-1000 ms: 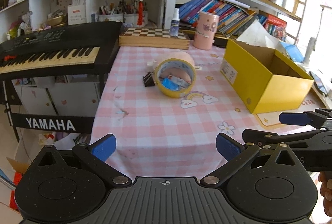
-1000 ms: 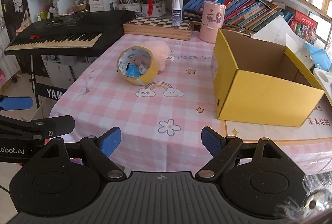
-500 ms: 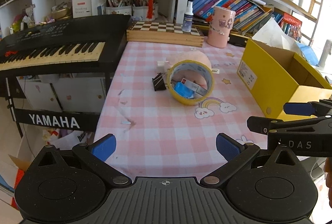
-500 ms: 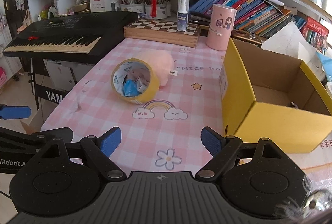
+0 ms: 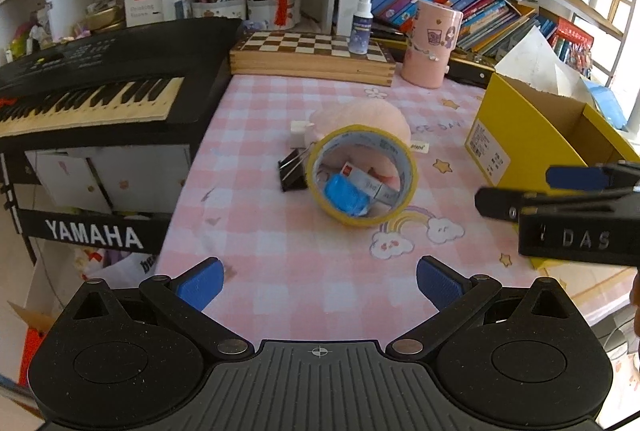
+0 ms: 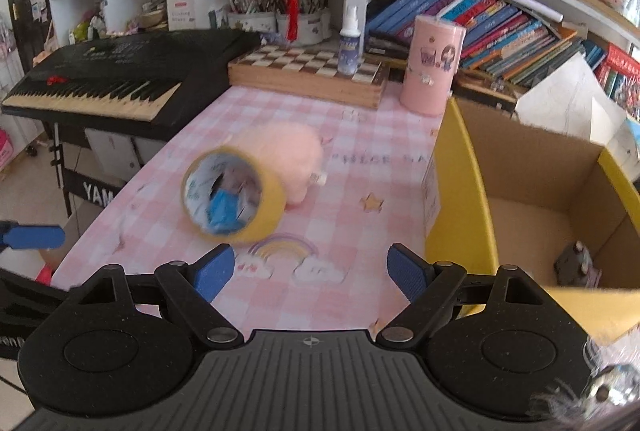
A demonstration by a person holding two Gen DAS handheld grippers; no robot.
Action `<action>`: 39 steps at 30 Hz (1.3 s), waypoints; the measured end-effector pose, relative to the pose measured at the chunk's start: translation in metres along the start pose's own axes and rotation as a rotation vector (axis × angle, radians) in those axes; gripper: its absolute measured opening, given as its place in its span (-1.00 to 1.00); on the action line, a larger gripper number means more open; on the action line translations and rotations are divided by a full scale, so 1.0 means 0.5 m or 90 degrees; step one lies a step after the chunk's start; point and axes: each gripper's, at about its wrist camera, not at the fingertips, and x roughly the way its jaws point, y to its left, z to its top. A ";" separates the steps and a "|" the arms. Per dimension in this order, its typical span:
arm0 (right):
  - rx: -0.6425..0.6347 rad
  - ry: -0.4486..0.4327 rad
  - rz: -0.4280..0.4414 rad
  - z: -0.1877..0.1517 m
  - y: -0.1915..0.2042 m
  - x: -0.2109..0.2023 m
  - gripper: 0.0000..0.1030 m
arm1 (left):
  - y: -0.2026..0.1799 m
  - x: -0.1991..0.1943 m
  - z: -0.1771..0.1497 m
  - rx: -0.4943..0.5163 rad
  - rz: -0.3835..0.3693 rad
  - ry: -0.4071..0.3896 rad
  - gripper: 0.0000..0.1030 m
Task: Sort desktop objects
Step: 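Grasp the yellow tape roll with the left tool and lift it, then grasp the small white stapler box with the right tool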
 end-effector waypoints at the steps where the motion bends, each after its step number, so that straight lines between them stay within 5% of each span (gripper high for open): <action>1: -0.001 -0.006 -0.002 0.007 -0.006 0.003 0.60 | -0.004 0.008 0.005 0.001 -0.005 -0.003 1.00; 22: -0.065 -0.015 0.015 0.077 -0.072 0.062 0.62 | -0.073 0.202 0.076 0.045 0.018 -0.002 0.98; 24: -0.066 -0.011 0.018 0.079 -0.074 0.068 0.62 | -0.077 0.200 0.075 0.049 0.015 -0.010 0.81; 30: -0.060 -0.009 0.027 0.087 -0.075 0.085 0.62 | -0.068 0.167 0.075 0.051 0.015 -0.028 0.80; 39: -0.046 0.029 0.078 0.099 -0.051 0.136 0.59 | 0.016 0.064 0.044 -0.053 0.026 -0.031 0.80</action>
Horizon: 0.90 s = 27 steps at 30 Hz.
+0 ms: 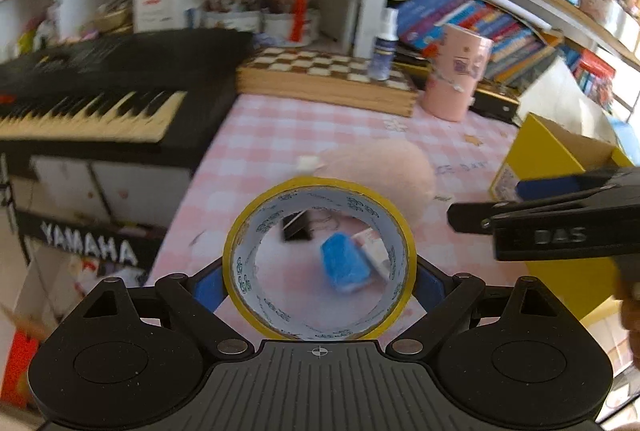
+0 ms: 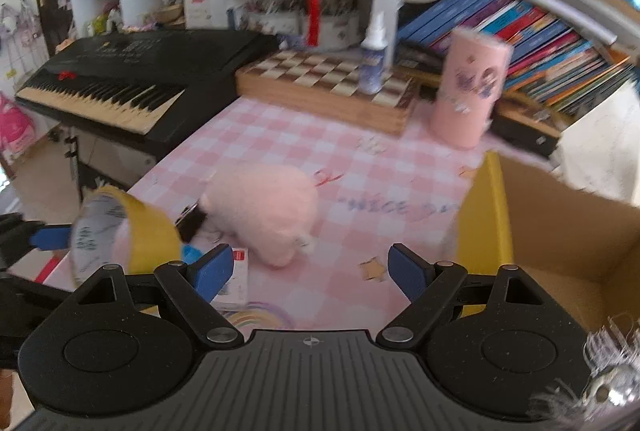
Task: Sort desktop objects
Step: 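Grasp the small white stapler box with the right tool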
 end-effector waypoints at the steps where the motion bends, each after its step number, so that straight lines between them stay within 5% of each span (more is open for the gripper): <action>1: 0.003 0.014 0.011 0.000 0.004 0.012 0.57 | 0.007 -0.004 -0.003 -0.006 0.008 0.003 0.80; 6: 0.019 0.088 0.063 -0.002 0.028 0.085 -0.04 | 0.033 -0.023 -0.006 -0.021 0.040 0.007 0.80; 18: -0.055 0.124 0.076 -0.017 0.092 0.161 -0.45 | 0.052 -0.042 -0.013 -0.031 0.049 0.014 0.80; 27: -0.029 0.093 0.090 -0.010 0.073 0.109 -0.46 | 0.049 -0.058 0.005 -0.032 0.007 -0.004 0.80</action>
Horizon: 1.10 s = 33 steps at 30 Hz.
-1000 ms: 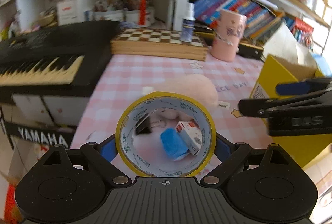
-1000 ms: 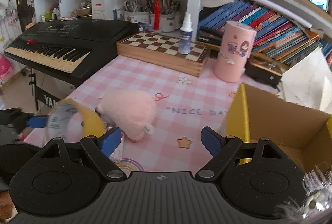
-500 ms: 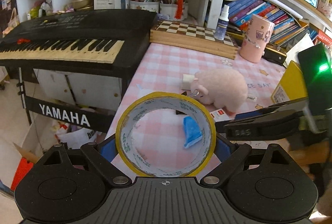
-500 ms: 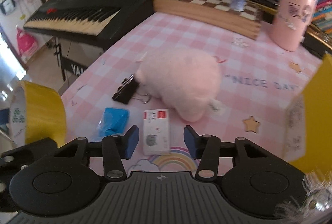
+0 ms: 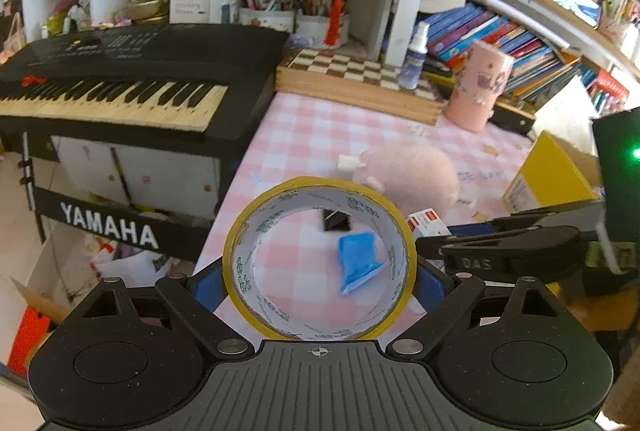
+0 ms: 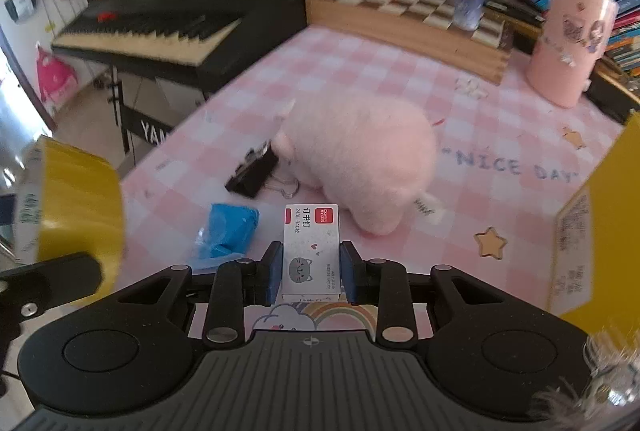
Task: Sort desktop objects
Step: 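Grasp the small white stapler box with the right tool, then carry the tape roll and white box toward the yellow box with both tools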
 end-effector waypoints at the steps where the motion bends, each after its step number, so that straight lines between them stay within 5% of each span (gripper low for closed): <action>1: 0.004 -0.006 0.000 0.000 -0.002 -0.014 -0.46 | -0.003 -0.004 0.004 0.002 -0.007 -0.004 0.80; 12: 0.059 -0.081 -0.038 -0.037 -0.019 -0.177 -0.46 | -0.031 -0.072 0.031 0.023 -0.085 -0.058 0.80; 33: 0.139 -0.087 -0.103 -0.190 0.063 -0.289 -0.46 | -0.020 -0.175 -0.068 0.056 -0.158 -0.043 0.80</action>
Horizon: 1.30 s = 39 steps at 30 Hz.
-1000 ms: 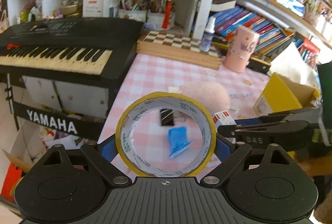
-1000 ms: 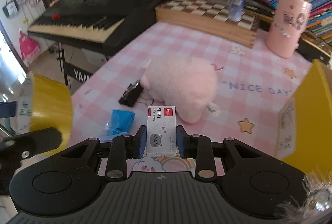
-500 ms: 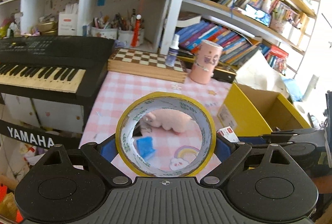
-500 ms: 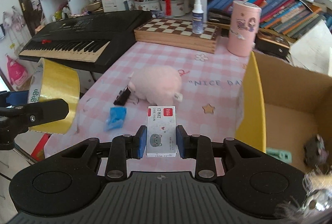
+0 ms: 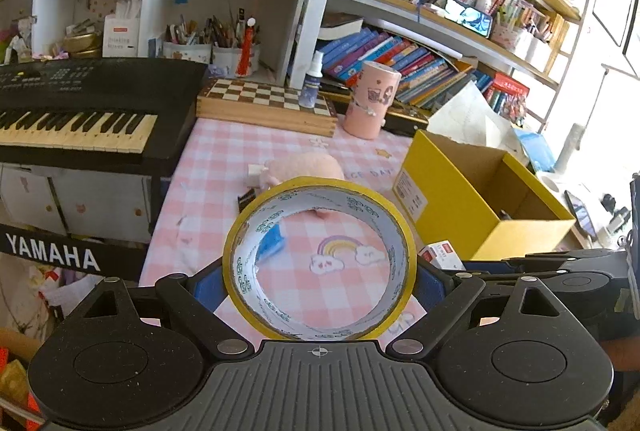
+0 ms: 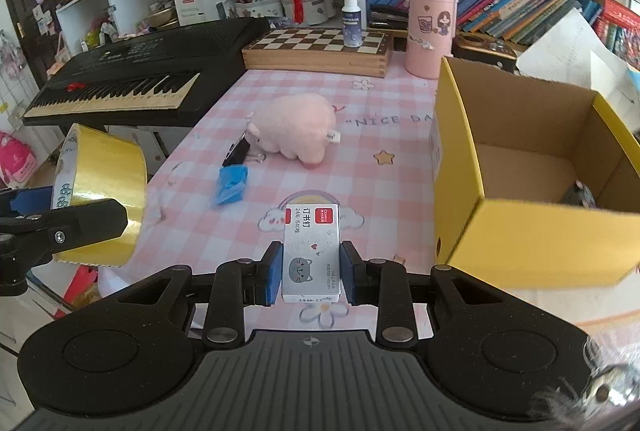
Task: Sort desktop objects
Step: 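Carry the tape roll and white box toward the yellow box with both tools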
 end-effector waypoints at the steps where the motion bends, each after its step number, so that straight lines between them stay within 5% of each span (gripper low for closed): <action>1: 0.002 0.000 -0.001 -0.006 0.003 -0.006 -0.46 | -0.001 -0.007 -0.004 0.002 -0.001 0.000 0.80; 19: 0.048 0.005 -0.022 -0.132 0.038 -0.099 -0.46 | -0.035 -0.078 -0.077 0.036 -0.042 0.032 0.80; 39: 0.156 0.006 -0.110 -0.229 -0.017 -0.182 -0.46 | -0.112 -0.073 -0.102 0.105 -0.131 0.061 0.80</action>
